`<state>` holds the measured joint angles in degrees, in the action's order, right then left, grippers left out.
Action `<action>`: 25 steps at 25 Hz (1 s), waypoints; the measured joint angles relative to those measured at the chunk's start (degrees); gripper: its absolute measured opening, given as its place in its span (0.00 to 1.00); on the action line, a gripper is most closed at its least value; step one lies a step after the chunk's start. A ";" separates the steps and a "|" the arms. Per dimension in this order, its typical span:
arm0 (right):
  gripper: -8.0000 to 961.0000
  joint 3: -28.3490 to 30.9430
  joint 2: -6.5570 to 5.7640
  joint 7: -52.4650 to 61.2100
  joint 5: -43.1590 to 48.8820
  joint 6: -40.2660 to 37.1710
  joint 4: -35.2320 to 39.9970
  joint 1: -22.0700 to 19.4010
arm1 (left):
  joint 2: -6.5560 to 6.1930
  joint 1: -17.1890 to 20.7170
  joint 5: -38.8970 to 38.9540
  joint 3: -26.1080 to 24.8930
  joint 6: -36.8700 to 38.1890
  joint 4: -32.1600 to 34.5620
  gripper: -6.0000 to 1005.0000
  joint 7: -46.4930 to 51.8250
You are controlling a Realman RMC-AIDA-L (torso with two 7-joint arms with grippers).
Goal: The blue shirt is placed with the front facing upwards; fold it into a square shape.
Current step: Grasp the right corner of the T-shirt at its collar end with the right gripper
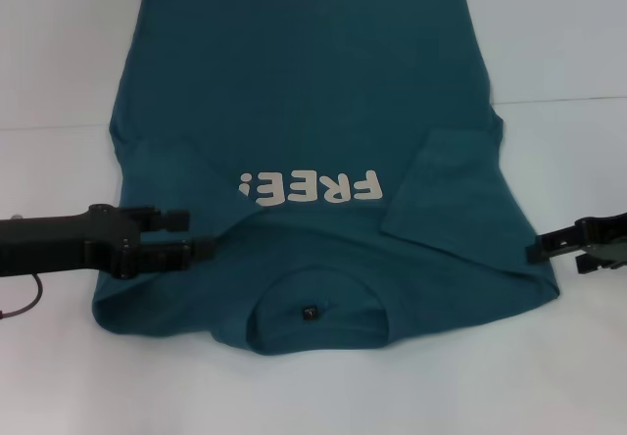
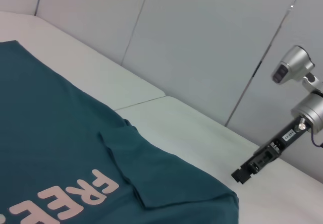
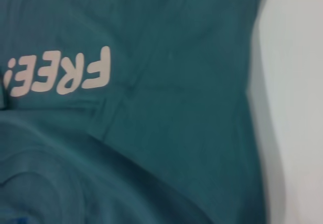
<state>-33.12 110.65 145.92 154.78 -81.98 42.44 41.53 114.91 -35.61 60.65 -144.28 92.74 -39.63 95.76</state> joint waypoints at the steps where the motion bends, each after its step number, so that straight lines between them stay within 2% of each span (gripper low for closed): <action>1: 0.98 -0.03 0.00 -0.03 -0.22 0.11 -0.37 0.00 | 0.02 0.02 -0.01 -0.01 -0.13 0.00 0.72 0.00; 10: 0.98 -0.13 0.46 -0.40 -0.37 0.68 -1.56 -0.28 | 0.13 0.11 -0.02 -0.08 -0.36 0.40 0.72 0.00; 25: 0.86 -0.19 0.61 -0.85 -0.36 2.64 -3.51 -0.58 | 0.47 0.17 -0.01 -0.13 -0.39 0.79 0.72 0.10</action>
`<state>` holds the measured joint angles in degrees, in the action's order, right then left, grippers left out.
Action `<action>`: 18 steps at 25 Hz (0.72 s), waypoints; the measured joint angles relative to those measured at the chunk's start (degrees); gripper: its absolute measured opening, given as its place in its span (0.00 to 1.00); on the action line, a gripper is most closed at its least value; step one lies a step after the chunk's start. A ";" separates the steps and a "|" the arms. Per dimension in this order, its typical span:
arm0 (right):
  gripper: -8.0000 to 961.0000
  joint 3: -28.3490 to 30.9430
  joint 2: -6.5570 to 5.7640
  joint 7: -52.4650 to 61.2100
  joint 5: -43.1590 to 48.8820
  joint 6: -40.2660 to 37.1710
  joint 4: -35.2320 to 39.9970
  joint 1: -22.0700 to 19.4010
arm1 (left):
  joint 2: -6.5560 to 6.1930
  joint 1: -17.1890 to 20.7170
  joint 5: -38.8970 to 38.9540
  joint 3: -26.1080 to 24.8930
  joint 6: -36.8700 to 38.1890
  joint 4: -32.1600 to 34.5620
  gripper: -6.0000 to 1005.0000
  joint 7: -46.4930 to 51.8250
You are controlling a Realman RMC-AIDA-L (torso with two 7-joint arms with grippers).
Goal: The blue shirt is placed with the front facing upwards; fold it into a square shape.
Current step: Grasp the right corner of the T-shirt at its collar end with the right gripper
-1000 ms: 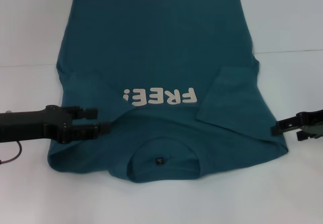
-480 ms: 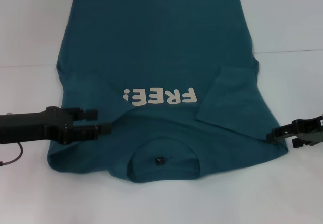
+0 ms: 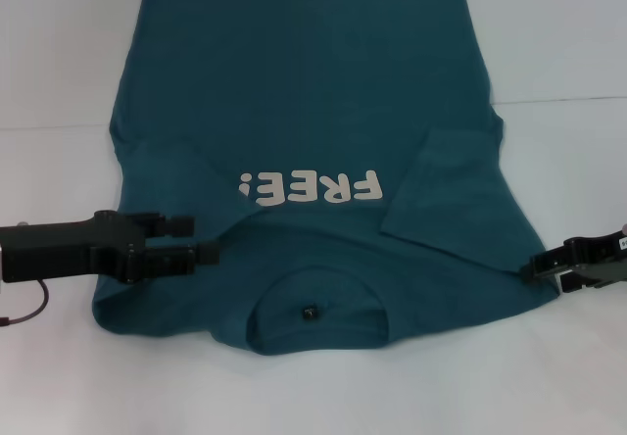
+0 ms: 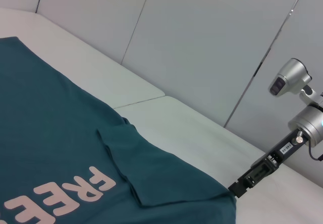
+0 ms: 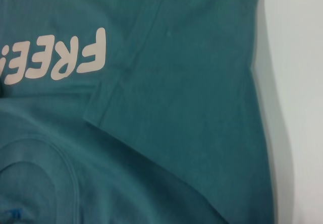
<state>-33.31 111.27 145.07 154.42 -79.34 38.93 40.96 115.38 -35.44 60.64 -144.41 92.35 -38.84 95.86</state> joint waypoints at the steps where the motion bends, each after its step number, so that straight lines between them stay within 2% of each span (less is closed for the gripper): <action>1: 0.86 0.00 0.00 -0.03 0.00 0.10 -0.15 0.00 | 0.01 0.03 0.00 0.01 0.01 0.00 0.72 0.15; 10: 0.74 -0.09 0.09 -0.05 0.23 1.31 -0.96 -0.01 | 0.16 0.08 0.00 0.00 0.03 0.00 0.72 0.46; 18: 0.69 -0.18 0.21 -0.05 0.36 2.02 -1.08 0.00 | 0.25 0.21 0.00 -0.16 0.03 0.00 0.71 0.47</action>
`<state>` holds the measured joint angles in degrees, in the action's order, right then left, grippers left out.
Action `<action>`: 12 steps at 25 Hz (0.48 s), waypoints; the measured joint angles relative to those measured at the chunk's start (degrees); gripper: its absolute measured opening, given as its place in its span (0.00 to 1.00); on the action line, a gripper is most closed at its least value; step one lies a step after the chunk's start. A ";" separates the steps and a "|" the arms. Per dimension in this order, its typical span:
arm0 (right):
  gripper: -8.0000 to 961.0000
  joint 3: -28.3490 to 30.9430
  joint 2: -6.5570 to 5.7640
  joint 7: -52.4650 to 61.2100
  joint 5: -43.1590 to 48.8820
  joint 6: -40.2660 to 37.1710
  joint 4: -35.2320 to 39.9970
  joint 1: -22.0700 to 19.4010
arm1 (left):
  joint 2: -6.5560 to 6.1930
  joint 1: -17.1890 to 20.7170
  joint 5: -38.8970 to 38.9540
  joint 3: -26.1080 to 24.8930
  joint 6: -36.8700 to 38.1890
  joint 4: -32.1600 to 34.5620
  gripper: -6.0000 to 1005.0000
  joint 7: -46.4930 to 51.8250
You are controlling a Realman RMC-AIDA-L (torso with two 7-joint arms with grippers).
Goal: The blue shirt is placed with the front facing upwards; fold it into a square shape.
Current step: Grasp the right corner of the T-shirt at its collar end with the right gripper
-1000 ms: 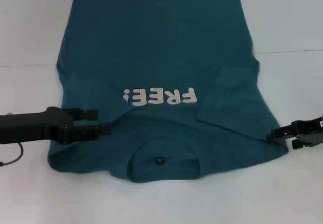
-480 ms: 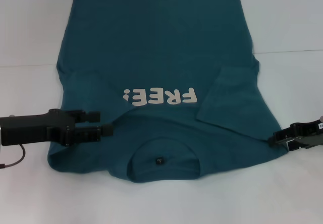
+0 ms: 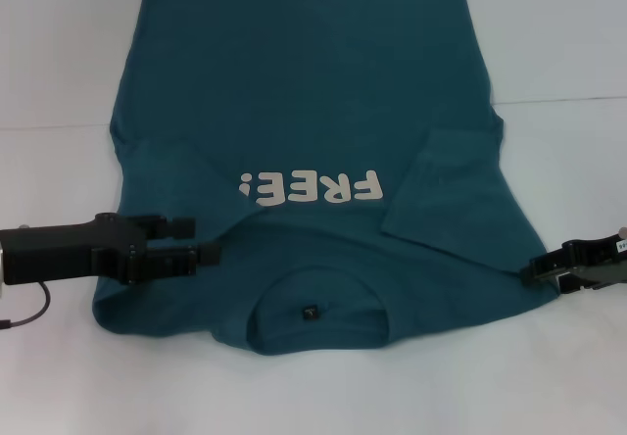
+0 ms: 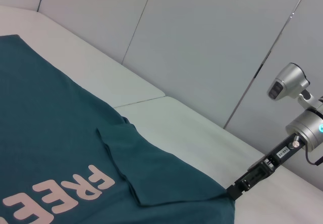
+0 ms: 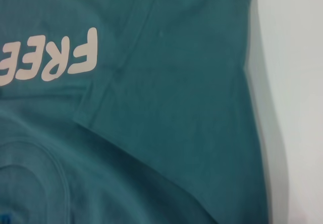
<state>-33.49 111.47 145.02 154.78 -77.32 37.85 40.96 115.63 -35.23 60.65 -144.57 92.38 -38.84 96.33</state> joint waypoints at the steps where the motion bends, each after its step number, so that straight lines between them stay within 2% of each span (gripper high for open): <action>1: 0.69 0.00 0.04 0.00 0.00 0.17 -0.03 0.00 | 0.02 0.00 0.01 -0.03 0.00 0.00 0.71 0.00; 11: 0.63 -0.06 0.21 0.92 0.20 1.47 -1.92 0.43 | 0.02 -0.01 0.42 -0.34 -0.01 -0.01 0.71 0.00; 12: 0.58 -0.23 0.19 1.09 0.22 1.59 -2.08 0.48 | 0.02 -0.01 0.43 -0.35 -0.01 -0.01 0.71 0.00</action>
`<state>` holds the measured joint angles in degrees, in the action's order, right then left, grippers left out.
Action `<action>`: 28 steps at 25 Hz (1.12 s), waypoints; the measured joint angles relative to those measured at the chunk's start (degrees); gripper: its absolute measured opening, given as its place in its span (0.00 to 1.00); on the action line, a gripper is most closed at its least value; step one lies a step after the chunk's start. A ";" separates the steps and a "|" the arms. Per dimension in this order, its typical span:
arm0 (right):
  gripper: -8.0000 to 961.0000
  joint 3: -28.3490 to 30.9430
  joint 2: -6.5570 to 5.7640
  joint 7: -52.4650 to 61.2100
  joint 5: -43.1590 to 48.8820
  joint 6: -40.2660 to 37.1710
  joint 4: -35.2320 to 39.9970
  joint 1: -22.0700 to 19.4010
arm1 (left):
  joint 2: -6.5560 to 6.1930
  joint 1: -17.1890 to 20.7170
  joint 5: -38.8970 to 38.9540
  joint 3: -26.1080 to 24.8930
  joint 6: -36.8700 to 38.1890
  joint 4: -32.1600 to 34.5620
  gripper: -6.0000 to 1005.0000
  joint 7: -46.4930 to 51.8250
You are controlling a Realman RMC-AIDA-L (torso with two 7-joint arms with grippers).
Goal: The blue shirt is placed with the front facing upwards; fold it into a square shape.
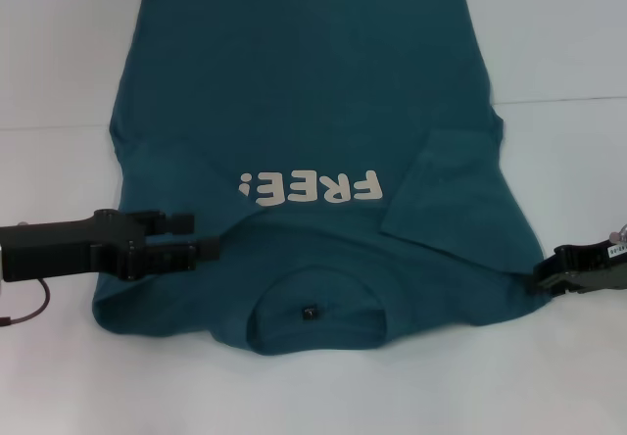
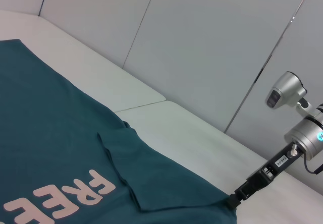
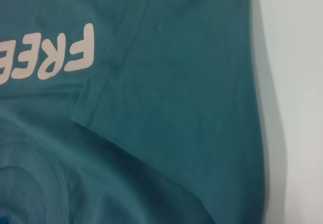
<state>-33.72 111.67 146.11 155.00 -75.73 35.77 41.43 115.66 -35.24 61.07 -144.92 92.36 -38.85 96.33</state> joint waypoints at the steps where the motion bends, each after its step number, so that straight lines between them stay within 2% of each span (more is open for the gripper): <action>1: 0.54 -0.44 0.00 0.30 0.01 0.15 -0.08 0.02 | 0.00 0.00 0.01 -0.01 -0.07 0.00 0.71 0.00; 5: 0.37 -2.97 -0.08 1.80 0.04 0.88 0.14 -0.03 | 0.00 0.19 0.02 -0.02 -0.75 0.00 0.71 0.06; 10: 0.17 -3.24 -0.31 1.97 0.03 0.70 1.47 -0.02 | 0.00 0.45 0.02 -0.02 -1.10 0.00 0.71 0.12; 15: 0.06 -3.13 -0.42 1.98 -0.19 0.15 3.80 -0.19 | 0.21 0.54 0.09 -1.04 -1.26 0.00 0.70 0.67; 20: 0.06 -2.79 -0.16 1.00 -0.47 -0.74 5.36 -0.04 | 1.09 0.74 0.10 -5.54 -1.63 -0.23 0.70 1.31; 22: 0.06 -2.83 0.16 0.32 -0.56 -0.91 6.04 0.00 | 1.30 1.09 0.10 -6.85 -4.62 -0.52 0.70 4.16; 28: 0.06 -3.19 0.41 -2.02 -1.95 -0.95 7.21 0.42 | 1.49 1.84 -0.01 -6.79 -8.02 -2.10 0.70 9.19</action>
<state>-36.92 112.08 144.09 153.04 -76.68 42.99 41.86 117.14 -33.40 61.06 -151.71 84.34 -40.95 105.52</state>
